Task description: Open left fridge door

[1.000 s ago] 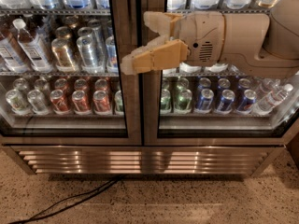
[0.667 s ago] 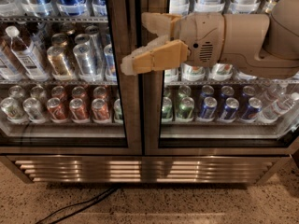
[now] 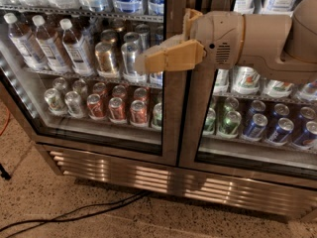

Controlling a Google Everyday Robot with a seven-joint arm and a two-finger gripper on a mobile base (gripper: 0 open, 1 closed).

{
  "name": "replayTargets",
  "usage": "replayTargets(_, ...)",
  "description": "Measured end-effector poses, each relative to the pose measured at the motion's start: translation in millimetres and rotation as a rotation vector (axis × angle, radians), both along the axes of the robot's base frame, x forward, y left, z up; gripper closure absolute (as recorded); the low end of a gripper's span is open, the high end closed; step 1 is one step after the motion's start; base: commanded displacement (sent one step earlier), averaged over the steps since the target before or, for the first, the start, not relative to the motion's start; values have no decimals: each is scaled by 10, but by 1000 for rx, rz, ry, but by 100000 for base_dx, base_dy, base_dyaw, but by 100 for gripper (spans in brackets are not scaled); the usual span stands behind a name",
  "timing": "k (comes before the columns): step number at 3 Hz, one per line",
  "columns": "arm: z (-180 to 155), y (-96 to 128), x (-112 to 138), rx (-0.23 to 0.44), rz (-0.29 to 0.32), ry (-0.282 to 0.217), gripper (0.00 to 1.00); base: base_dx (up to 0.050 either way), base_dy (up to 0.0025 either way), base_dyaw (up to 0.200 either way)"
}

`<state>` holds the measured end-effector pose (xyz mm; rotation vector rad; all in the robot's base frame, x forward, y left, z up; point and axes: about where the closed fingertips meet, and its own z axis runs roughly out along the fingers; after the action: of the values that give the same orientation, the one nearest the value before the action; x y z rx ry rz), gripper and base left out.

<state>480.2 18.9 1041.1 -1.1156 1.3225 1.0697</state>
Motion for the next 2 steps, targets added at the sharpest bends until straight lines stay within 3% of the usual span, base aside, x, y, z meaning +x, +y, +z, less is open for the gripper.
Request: replayTargets(2,0,0,0,0,0,0,43,0,0,0)
